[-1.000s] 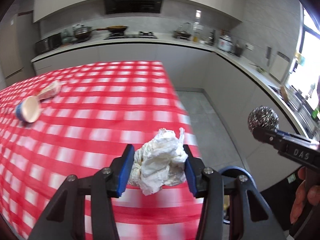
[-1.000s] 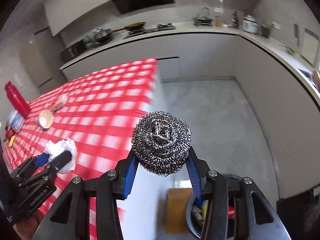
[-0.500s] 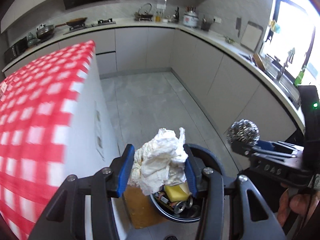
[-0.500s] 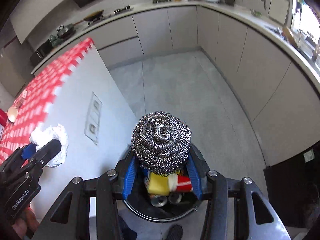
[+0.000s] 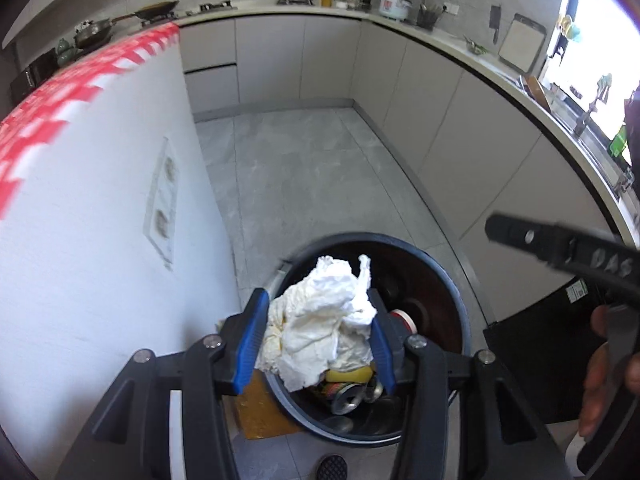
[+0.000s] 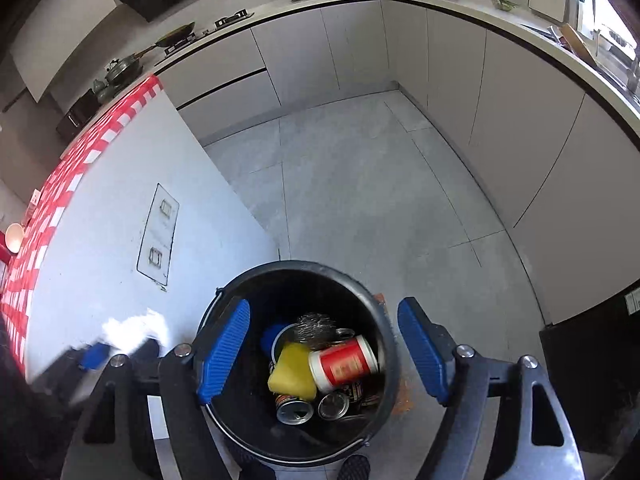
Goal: Collect trash
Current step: 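Carry tissue and scrubber to the black bin and open both tools to drop them, then move both open tools back over the table toward the blue cup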
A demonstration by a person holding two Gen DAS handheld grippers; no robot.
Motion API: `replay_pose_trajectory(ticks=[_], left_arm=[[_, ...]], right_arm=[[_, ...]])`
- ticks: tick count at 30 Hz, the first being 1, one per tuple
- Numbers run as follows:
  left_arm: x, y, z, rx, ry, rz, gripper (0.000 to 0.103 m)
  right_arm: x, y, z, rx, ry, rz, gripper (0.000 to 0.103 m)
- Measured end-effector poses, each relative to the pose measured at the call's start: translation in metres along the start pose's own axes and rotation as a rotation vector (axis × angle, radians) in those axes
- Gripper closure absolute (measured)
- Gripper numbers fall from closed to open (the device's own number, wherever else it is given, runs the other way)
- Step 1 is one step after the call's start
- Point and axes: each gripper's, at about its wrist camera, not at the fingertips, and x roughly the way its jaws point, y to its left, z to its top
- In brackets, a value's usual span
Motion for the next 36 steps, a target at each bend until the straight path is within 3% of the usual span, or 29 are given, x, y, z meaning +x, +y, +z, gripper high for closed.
replay_pose_trajectory(ticks=[3, 5, 7, 13, 17, 23, 31, 36], left_arm=[[0.01, -0.018, 0.0, 0.006, 0.002, -0.028, 0.05], [0.022, -0.029, 0.001, 0.026, 0.025, 0.035, 0.01], [0.015, -0.027, 0.003, -0.006, -0.028, 0.061, 0.002], [-0.02, -0.011, 0.025, -0.02, -0.066, 0.073, 0.002], [-0.051, 0.001, 0.036, -0.026, -0.105, 0.084, 0.002], [-0.089, 0.043, 0.049, -0.059, -0.16, 0.133, 0.002], [-0.124, 0.124, 0.044, -0.175, -0.218, 0.225, 0.002], [-0.15, 0.195, 0.03, -0.263, -0.236, 0.321, 0.002]], right_arm=[[-0.003, -0.009, 0.0, 0.01, -0.006, -0.003, 0.025], [-0.003, -0.016, -0.001, 0.012, -0.001, -0.014, 0.025], [-0.002, -0.018, 0.0, 0.019, 0.0, -0.018, 0.025], [-0.012, -0.023, 0.008, 0.055, -0.01, -0.004, 0.025], [-0.029, -0.001, 0.022, 0.034, -0.043, 0.029, 0.025], [-0.051, 0.057, 0.046, -0.047, -0.091, 0.084, 0.025], [-0.055, 0.148, 0.062, -0.162, -0.104, 0.143, 0.025], [-0.049, 0.217, 0.063, -0.247, -0.092, 0.198, 0.025]])
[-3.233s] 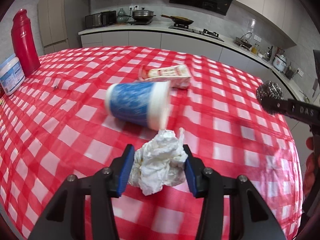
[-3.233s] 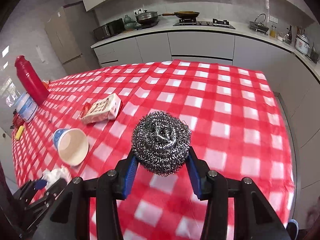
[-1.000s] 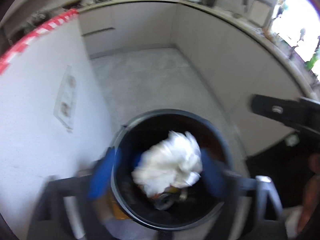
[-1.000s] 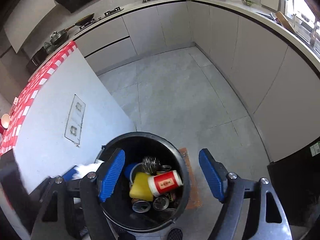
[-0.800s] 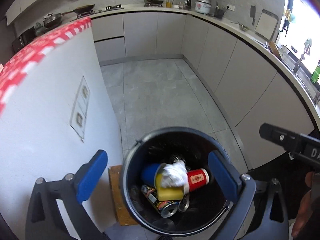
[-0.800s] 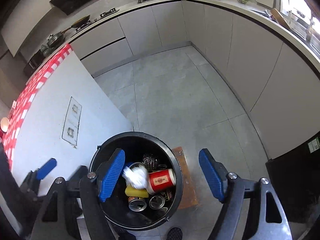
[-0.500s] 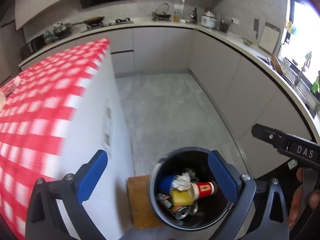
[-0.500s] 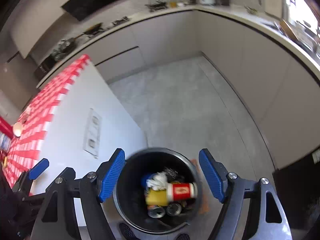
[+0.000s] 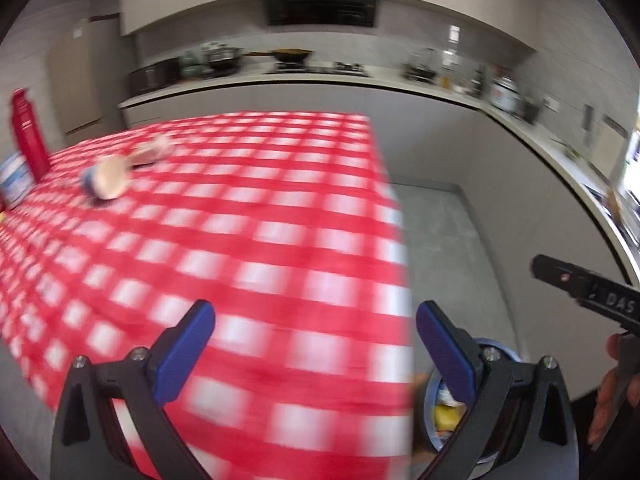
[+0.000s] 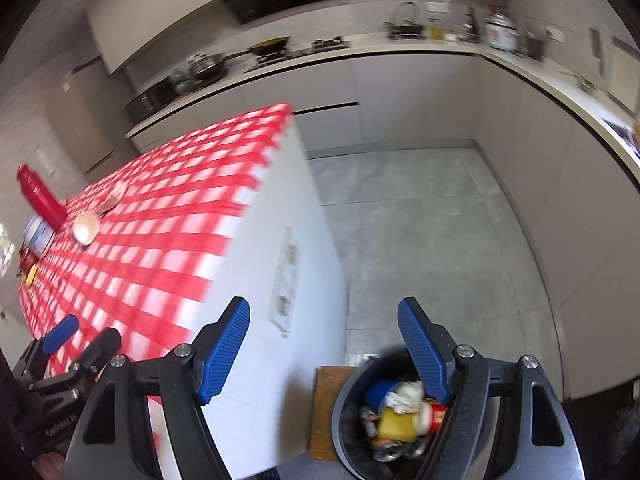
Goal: Collect trash
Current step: 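Move both open tools back over the table toward the blue cup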
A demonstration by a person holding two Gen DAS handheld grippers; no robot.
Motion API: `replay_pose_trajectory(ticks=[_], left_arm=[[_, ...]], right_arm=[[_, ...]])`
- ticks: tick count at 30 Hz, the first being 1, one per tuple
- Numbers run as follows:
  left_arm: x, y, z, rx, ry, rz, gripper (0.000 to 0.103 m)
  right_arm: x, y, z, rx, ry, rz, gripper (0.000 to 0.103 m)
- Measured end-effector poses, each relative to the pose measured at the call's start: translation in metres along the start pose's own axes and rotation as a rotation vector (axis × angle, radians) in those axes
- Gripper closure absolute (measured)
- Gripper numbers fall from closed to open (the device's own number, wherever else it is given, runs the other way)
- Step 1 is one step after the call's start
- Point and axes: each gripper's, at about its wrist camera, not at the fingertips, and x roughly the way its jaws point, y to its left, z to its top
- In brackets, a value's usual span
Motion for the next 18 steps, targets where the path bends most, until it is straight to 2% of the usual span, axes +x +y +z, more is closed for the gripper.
replay_pose_trajectory(ticks=[9, 13, 18], left_arm=[[-0.004, 0.145, 0.01, -0.147, -0.018, 0.182, 0.002], [0.003, 0.192, 0.022, -0.134, -0.036, 0.216, 0.002], [0.032, 0.249, 0.044, -0.132, -0.021, 0.221, 0.002]], right_arm=[[0.037, 0.13, 0.018, -0.143, 0.026, 0.107, 0.025], [0.051, 0.179, 0.024, -0.191, 0.028, 0.125, 0.025], [0.077, 0.226, 0.035, -0.197, 0.039, 0.091, 0.025]])
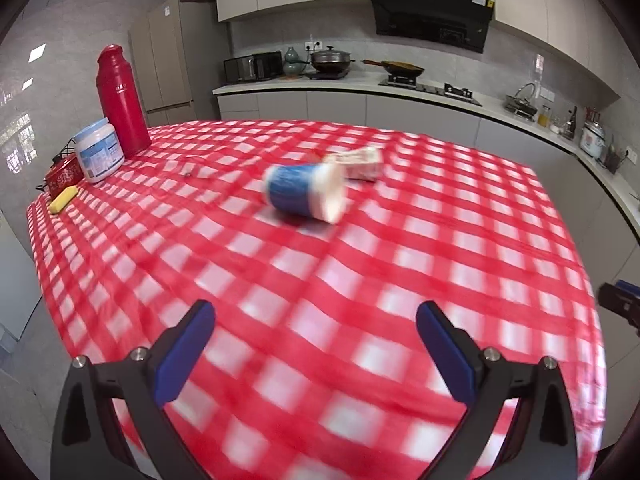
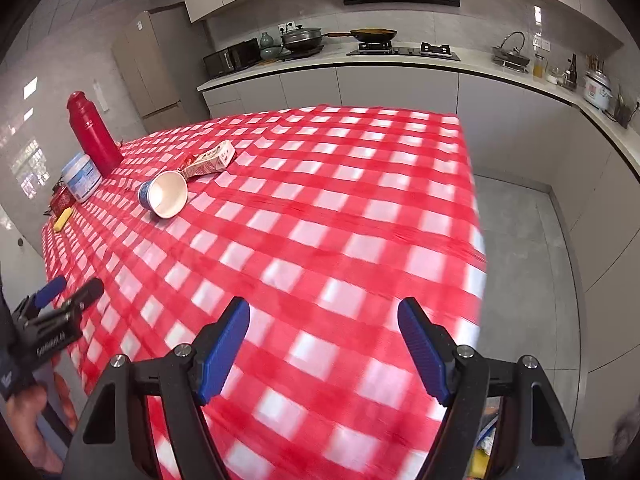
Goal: Collect trash
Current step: 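Move both open tools back over the table toward the blue cup, then grasp the blue-and-white paper cup with the left tool while the right grasps the milk carton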
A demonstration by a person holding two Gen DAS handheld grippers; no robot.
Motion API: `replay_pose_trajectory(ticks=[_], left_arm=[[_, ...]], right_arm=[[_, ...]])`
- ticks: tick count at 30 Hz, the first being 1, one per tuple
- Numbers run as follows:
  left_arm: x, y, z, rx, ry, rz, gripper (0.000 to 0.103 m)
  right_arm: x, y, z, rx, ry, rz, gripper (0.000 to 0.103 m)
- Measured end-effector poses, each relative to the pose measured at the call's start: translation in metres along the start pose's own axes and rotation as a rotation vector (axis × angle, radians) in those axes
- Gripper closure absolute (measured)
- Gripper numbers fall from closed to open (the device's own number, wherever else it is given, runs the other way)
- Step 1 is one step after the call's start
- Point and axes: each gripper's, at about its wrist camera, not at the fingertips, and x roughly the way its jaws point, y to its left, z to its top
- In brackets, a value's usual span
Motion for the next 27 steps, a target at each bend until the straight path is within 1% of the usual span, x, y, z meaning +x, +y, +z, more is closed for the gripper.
replay_pose_trajectory(ticks=[2, 6, 10, 13, 17, 21, 25, 27], left_arm=[[0.021, 0.017, 0.01, 0.0, 0.034, -0.009, 0.002], [0.06, 0.038, 0.026, 0.034, 0.067, -0.023, 0.002], [0.097, 0.054, 0.04, 0.068, 0.107, -0.056, 0.002], [0.122, 0.059, 0.05, 0.102, 0.142, -0.105, 0.002], [0.138, 0.051, 0.058, 0.145, 0.147, -0.163, 0.002], [0.142, 0.033, 0.066, 0.177, 0.144, -0.223, 0.002], [0.135, 0.004, 0.07, 0.201, 0.126, -0.316, 0.002], [0.126, -0.011, 0.067, 0.211, 0.122, -0.394, 0.002]], right_arm=[[0.014, 0.014, 0.008, 0.015, 0.018, -0.014, 0.025], [0.038, 0.039, 0.028, 0.043, 0.032, -0.046, 0.025], [0.059, 0.064, 0.043, 0.079, 0.036, -0.066, 0.025], [0.072, 0.079, 0.047, 0.105, 0.04, -0.083, 0.025], [0.084, 0.091, 0.047, 0.132, 0.055, -0.107, 0.025], [0.085, 0.088, 0.046, 0.155, 0.061, -0.141, 0.025], [0.073, 0.071, 0.044, 0.188, 0.051, -0.183, 0.025], [0.066, 0.061, 0.042, 0.205, 0.046, -0.205, 0.025]])
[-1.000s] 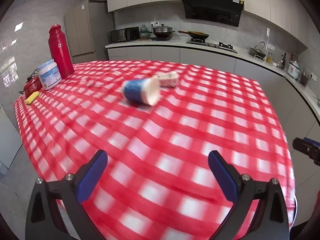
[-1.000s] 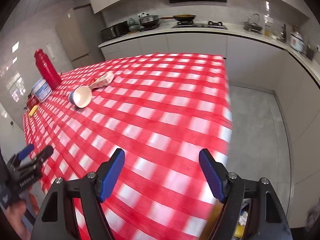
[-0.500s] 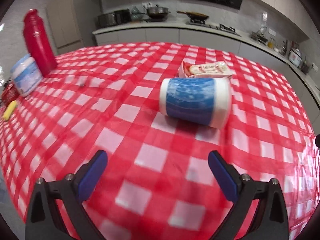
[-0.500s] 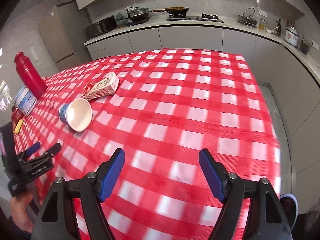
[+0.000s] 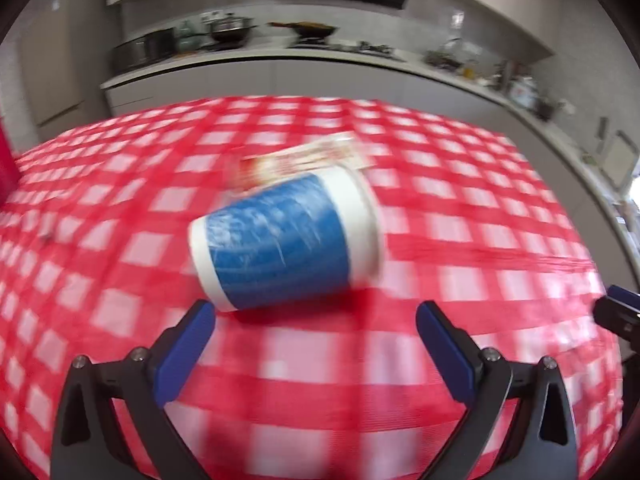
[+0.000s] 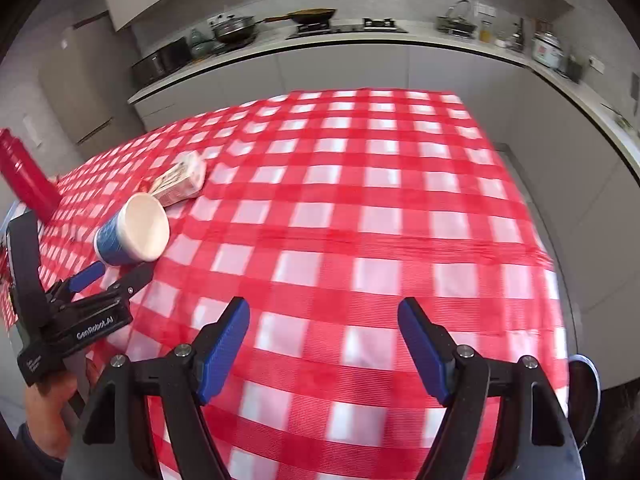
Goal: Collect trash
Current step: 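Grasp the blue-and-white paper cup with the left tool while the right grasps the milk carton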
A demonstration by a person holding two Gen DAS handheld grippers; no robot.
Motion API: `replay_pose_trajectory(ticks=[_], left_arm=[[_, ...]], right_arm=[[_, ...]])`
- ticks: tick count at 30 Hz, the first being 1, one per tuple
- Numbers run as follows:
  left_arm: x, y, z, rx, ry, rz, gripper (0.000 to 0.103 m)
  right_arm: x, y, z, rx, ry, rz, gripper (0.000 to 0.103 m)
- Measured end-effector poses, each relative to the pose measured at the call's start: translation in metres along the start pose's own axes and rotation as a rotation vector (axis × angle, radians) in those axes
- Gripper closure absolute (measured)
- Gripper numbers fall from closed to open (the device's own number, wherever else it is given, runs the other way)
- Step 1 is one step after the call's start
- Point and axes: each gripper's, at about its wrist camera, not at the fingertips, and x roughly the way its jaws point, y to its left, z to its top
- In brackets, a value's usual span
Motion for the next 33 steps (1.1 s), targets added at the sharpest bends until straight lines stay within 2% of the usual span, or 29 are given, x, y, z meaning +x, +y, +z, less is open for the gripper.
replay_pose_trajectory(ticks=[1, 4, 8, 12, 17, 20, 22, 24, 28, 31, 33], left_arm=[[-0.002, -0.011, -0.002, 0.023, -0.004, -0.024, 0.002], [-0.012, -0.022, -0.006, 0.069, -0.026, -0.017, 0.002], [-0.025, 0.0, -0.005, 0.056, -0.05, 0.04, 0.002], [-0.02, 0.018, 0.006, 0.073, -0.039, 0.051, 0.002], [-0.003, 0.003, 0.021, 0.238, -0.034, 0.019, 0.002], [0.009, 0.001, 0.027, 0.293, -0.017, -0.009, 0.003], [0.018, 0.005, 0.034, 0.273, 0.001, -0.06, 0.025], [0.017, 0.014, 0.035, 0.238, -0.003, -0.092, 0.035], [0.005, 0.036, 0.032, 0.186, -0.023, -0.118, 0.04], [-0.004, 0.058, 0.031, 0.136, -0.037, -0.078, 0.04], [-0.008, 0.076, 0.032, 0.067, -0.048, -0.041, 0.04]], right_arm=[[-0.002, -0.007, 0.0, 0.014, -0.002, -0.005, 0.025], [-0.005, -0.019, 0.002, 0.039, -0.008, -0.014, 0.025], [-0.003, -0.02, 0.006, 0.059, -0.014, 0.023, 0.025], [0.0, -0.003, 0.001, 0.054, -0.019, 0.051, 0.025], [0.01, 0.005, 0.0, 0.097, -0.012, 0.024, 0.025], [0.017, 0.009, 0.002, 0.147, -0.016, 0.003, 0.025], [0.023, 0.015, 0.004, 0.154, -0.014, -0.017, 0.025], [0.029, 0.021, 0.006, 0.162, -0.009, -0.016, 0.025], [0.042, 0.043, 0.02, 0.138, -0.001, -0.002, 0.025], [0.054, 0.067, 0.038, 0.095, 0.003, 0.02, 0.025], [0.065, 0.09, 0.051, 0.059, 0.014, 0.049, 0.025]])
